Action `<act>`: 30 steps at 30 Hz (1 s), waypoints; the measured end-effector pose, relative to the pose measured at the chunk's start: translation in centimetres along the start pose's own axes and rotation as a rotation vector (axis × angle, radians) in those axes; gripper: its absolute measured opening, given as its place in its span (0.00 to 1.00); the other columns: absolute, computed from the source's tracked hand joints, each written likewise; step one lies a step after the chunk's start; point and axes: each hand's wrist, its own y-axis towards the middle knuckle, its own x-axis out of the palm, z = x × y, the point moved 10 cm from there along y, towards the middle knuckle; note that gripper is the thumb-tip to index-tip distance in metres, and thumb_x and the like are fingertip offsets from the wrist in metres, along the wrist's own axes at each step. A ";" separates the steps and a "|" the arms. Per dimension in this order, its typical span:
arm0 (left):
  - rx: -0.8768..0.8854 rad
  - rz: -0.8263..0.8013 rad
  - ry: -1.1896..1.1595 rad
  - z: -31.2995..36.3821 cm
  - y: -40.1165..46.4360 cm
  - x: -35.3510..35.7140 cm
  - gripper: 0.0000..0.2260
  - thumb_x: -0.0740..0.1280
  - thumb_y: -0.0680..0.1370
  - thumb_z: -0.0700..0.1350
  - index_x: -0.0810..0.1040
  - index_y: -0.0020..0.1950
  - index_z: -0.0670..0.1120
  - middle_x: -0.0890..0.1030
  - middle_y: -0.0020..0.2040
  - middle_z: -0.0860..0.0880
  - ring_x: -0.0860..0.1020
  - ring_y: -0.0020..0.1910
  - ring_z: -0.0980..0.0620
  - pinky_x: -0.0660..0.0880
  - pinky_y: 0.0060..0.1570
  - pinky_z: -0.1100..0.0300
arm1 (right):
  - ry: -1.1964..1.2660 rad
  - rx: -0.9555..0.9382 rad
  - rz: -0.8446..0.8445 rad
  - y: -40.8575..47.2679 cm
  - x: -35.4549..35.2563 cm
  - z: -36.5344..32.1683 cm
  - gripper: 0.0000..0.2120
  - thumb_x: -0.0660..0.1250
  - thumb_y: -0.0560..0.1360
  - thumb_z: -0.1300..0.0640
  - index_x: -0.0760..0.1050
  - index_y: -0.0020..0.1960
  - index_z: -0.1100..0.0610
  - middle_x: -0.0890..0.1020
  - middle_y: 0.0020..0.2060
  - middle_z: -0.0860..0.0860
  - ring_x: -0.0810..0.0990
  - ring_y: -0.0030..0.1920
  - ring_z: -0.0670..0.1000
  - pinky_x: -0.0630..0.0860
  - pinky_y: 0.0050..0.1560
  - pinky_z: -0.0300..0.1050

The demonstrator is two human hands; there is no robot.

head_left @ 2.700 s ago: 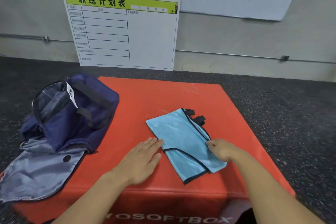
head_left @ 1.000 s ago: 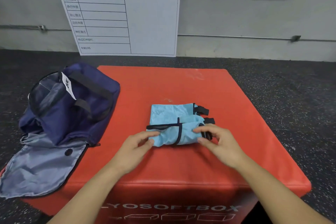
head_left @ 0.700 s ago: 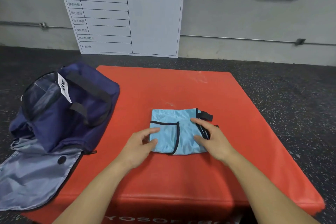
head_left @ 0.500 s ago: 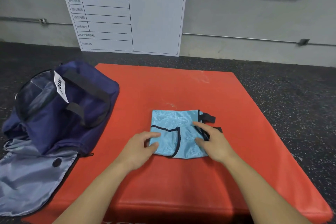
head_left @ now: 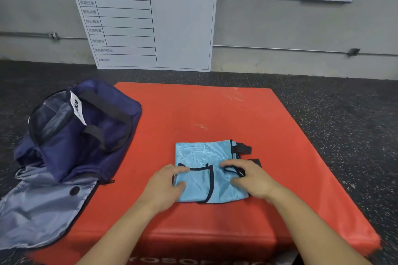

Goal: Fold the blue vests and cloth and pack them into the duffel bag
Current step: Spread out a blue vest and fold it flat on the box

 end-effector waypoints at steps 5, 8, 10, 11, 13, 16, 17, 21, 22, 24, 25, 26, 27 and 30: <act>0.045 0.027 -0.066 0.5 -1.5 -0.1 0.19 0.69 0.77 0.37 0.81 0.64 0.54 0.78 0.56 0.58 0.74 0.30 0.62 0.68 0.35 0.72 | -0.132 -0.103 0.047 -1.6 0.3 -1.3 0.27 0.65 0.75 0.67 0.79 0.65 0.40 0.79 0.65 0.35 0.73 0.67 0.34 0.69 0.72 0.40; 0.048 0.108 -0.143 0.7 -1.2 -1.2 0.19 0.68 0.78 0.35 0.80 0.65 0.53 0.78 0.59 0.57 0.73 0.26 0.59 0.73 0.34 0.64 | -0.124 -0.152 0.183 -1.6 -0.7 -2.5 0.29 0.65 0.76 0.65 0.75 0.69 0.38 0.78 0.66 0.35 0.74 0.68 0.36 0.69 0.72 0.40; 0.042 0.153 -0.168 0.8 -0.5 -1.9 0.19 0.68 0.78 0.35 0.80 0.65 0.53 0.78 0.59 0.56 0.73 0.26 0.58 0.75 0.34 0.63 | -0.132 -0.156 0.267 -1.2 -1.6 -3.1 0.31 0.64 0.75 0.65 0.74 0.70 0.36 0.78 0.66 0.36 0.74 0.68 0.38 0.70 0.71 0.41; 0.040 0.169 -0.168 0.9 -0.1 -2.2 0.19 0.68 0.79 0.36 0.80 0.66 0.53 0.78 0.58 0.56 0.72 0.26 0.58 0.74 0.35 0.63 | -0.139 -0.150 0.292 -0.9 -1.8 -3.3 0.32 0.63 0.75 0.66 0.73 0.70 0.35 0.78 0.66 0.36 0.75 0.67 0.39 0.71 0.70 0.41; 0.043 0.185 -0.148 1.1 0.7 -2.5 0.18 0.68 0.79 0.38 0.79 0.66 0.53 0.78 0.57 0.56 0.71 0.26 0.60 0.71 0.35 0.65 | -0.179 -0.136 0.303 -0.2 -1.8 -3.7 0.33 0.63 0.75 0.66 0.72 0.70 0.34 0.78 0.66 0.36 0.76 0.67 0.41 0.72 0.67 0.41; 0.047 0.158 -0.125 1.0 1.9 -2.2 0.19 0.68 0.79 0.38 0.78 0.68 0.52 0.78 0.56 0.58 0.72 0.29 0.62 0.71 0.39 0.64 | -0.273 -0.119 0.289 1.0 -1.3 -3.9 0.35 0.61 0.75 0.67 0.71 0.72 0.35 0.78 0.67 0.37 0.75 0.67 0.44 0.73 0.63 0.41; 0.044 0.146 -0.112 0.8 2.3 -2.1 0.20 0.68 0.78 0.38 0.78 0.69 0.53 0.78 0.57 0.58 0.73 0.31 0.63 0.74 0.43 0.60 | -0.288 -0.114 0.292 1.5 -1.3 -3.9 0.35 0.60 0.74 0.67 0.71 0.73 0.35 0.78 0.68 0.37 0.75 0.67 0.44 0.72 0.60 0.40; 0.061 0.116 -0.091 0.9 3.5 -2.4 0.23 0.67 0.79 0.38 0.74 0.72 0.55 0.75 0.61 0.61 0.75 0.36 0.60 0.74 0.51 0.59 | -0.275 -0.103 0.341 3.1 -2.1 -2.9 0.35 0.60 0.75 0.66 0.69 0.74 0.35 0.79 0.65 0.42 0.75 0.66 0.46 0.73 0.59 0.42; 0.069 0.106 -0.065 0.9 3.8 -2.3 0.23 0.66 0.80 0.38 0.73 0.73 0.55 0.74 0.63 0.61 0.77 0.40 0.57 0.72 0.51 0.63 | -0.288 -0.092 0.350 3.5 -2.3 -2.5 0.35 0.61 0.76 0.65 0.67 0.75 0.34 0.80 0.62 0.44 0.75 0.65 0.47 0.74 0.60 0.45; 0.086 0.088 0.044 0.7 4.2 -1.9 0.25 0.65 0.80 0.40 0.69 0.76 0.55 0.72 0.69 0.59 0.78 0.56 0.51 0.70 0.56 0.64 | -0.338 -0.076 0.360 4.3 -2.3 -1.7 0.34 0.61 0.76 0.65 0.67 0.75 0.36 0.77 0.54 0.47 0.74 0.63 0.48 0.75 0.60 0.48; 0.093 0.078 0.120 0.6 4.4 -1.6 0.25 0.65 0.81 0.41 0.67 0.78 0.54 0.70 0.73 0.57 0.76 0.64 0.50 0.70 0.61 0.62 | -0.369 -0.074 0.359 4.6 -2.1 -1.4 0.34 0.62 0.76 0.65 0.67 0.76 0.38 0.77 0.54 0.48 0.73 0.62 0.49 0.74 0.61 0.48; 0.092 0.070 0.199 0.4 4.5 -1.3 0.26 0.64 0.81 0.42 0.65 0.79 0.54 0.68 0.75 0.55 0.72 0.70 0.50 0.69 0.65 0.60 | -0.419 -0.076 0.348 4.9 -1.7 -1.2 0.33 0.62 0.76 0.64 0.68 0.76 0.39 0.78 0.55 0.48 0.73 0.63 0.50 0.73 0.61 0.49; 0.088 0.061 0.283 0.2 4.6 -0.9 0.26 0.64 0.82 0.43 0.64 0.80 0.53 0.67 0.76 0.54 0.70 0.72 0.50 0.69 0.68 0.57 | -0.498 -0.074 0.335 5.1 -1.2 -1.2 0.32 0.63 0.76 0.64 0.68 0.76 0.41 0.79 0.59 0.48 0.72 0.64 0.51 0.72 0.61 0.48; 0.115 0.109 0.563 0.4 4.4 -0.7 0.23 0.62 0.82 0.48 0.67 0.78 0.51 0.70 0.75 0.51 0.73 0.67 0.46 0.72 0.63 0.50 | -0.761 -0.056 0.406 4.8 -0.7 -1.9 0.31 0.67 0.73 0.62 0.72 0.74 0.46 0.74 0.70 0.50 0.70 0.69 0.57 0.68 0.61 0.52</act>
